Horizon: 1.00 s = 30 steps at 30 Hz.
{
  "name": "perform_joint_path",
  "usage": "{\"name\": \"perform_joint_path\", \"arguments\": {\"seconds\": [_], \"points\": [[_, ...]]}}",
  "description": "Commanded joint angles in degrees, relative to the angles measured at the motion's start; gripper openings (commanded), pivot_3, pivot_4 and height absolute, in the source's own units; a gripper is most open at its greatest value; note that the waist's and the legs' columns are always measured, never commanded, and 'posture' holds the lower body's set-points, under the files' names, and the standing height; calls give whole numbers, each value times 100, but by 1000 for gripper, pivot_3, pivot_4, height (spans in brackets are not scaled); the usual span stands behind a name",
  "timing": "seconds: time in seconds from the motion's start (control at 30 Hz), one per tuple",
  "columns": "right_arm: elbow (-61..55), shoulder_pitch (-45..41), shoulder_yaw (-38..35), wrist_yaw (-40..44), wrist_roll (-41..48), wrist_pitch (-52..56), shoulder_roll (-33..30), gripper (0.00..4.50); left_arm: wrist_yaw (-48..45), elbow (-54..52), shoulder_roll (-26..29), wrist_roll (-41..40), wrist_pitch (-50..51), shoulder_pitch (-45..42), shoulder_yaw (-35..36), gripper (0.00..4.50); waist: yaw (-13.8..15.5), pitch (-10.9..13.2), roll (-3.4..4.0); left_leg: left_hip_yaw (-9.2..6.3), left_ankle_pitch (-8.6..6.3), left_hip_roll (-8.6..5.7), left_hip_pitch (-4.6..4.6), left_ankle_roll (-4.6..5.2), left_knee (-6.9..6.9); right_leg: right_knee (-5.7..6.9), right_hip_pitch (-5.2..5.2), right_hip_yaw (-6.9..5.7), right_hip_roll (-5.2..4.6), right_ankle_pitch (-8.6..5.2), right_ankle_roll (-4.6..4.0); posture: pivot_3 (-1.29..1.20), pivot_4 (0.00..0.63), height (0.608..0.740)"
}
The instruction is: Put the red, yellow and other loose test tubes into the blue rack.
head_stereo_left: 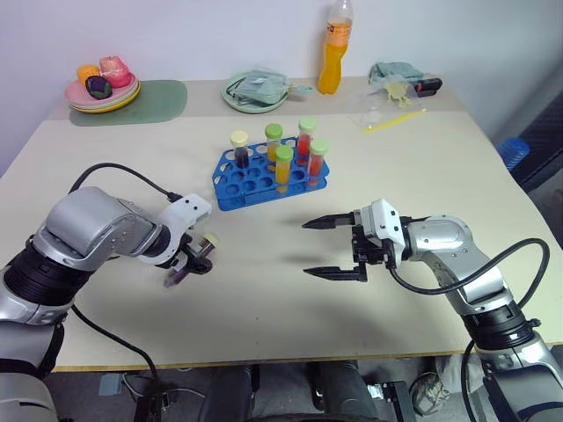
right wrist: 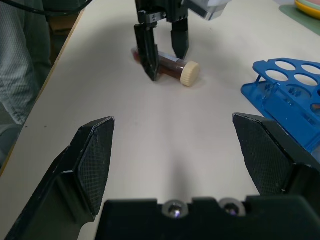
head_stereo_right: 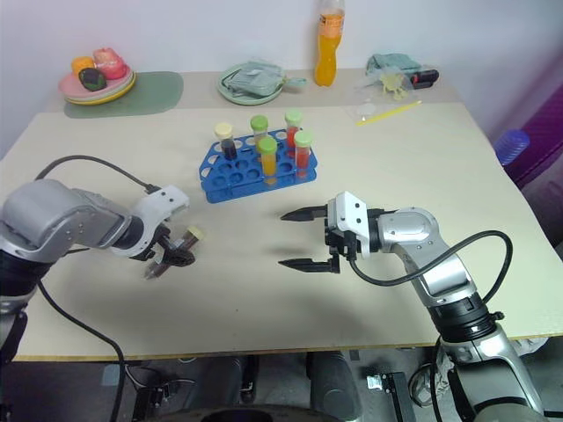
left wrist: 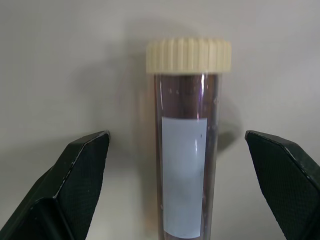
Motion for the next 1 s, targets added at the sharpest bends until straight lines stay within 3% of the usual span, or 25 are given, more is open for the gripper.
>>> {"name": "perform_joint_path", "arguments": {"seconds": [0.03,0.2,0.23,0.37,0.47,0.57,0.67,0.87,1.0], "points": [[-254,6,0,-57,-9,-95,73,4223,34,15,66,32,45,-130,-27,3581,-8,0,0,1,0,-1,0,0,0,0,0,0,-1,0,0,0,150,729],[-228,-50,21,-81,-45,-97,138,4223,135,7,71,0,45,-31,12,1011,-10,0,0,0,0,0,0,0,0,2,0,0,1,0,0,0,150,729],[-213,-70,23,-84,-51,-98,151,4223,160,9,63,1,45,-22,35,729,-10,0,0,1,0,0,1,0,0,2,0,0,0,0,0,0,150,729],[-253,-104,-4,-115,-24,-51,186,4223,257,-258,114,156,45,128,350,718,-12,0,0,1,0,0,1,0,1,4,0,0,1,0,0,0,150,729],[-288,-74,-107,-258,39,37,231,4223,391,-698,22,330,-430,545,1420,718,-25,1,-1,1,0,2,1,0,-1,4,-3,1,0,0,0,0,150,729],[-250,0,-278,-676,130,217,441,4223,736,-1399,-579,862,-2512,1151,2678,718,7,2,-4,0,2,5,-2,-3,0,3,-5,0,-3,0,-1,0,150,729],[-14,29,-486,-1511,126,458,971,4223,1170,-1794,-1813,899,-3754,1518,3416,718,55,-4,-10,-1,4,-1,-6,-7,6,0,-1,-4,-19,2,-1,0,150,729],[379,78,-573,-2508,-137,409,1688,4223,2048,-521,-3636,2897,-6893,1848,2007,718,156,-14,-7,4,18,-24,-1,-24,6,1,7,-7,-35,5,1,0,150,729],[438,104,-681,-2843,-158,430,1838,4223,2254,905,-4212,3783,-8497,1730,1519,718,132,-14,-6,6,7,-28,-1,-2,4,2,2,-8,-34,6,2,0,150,729]]}}
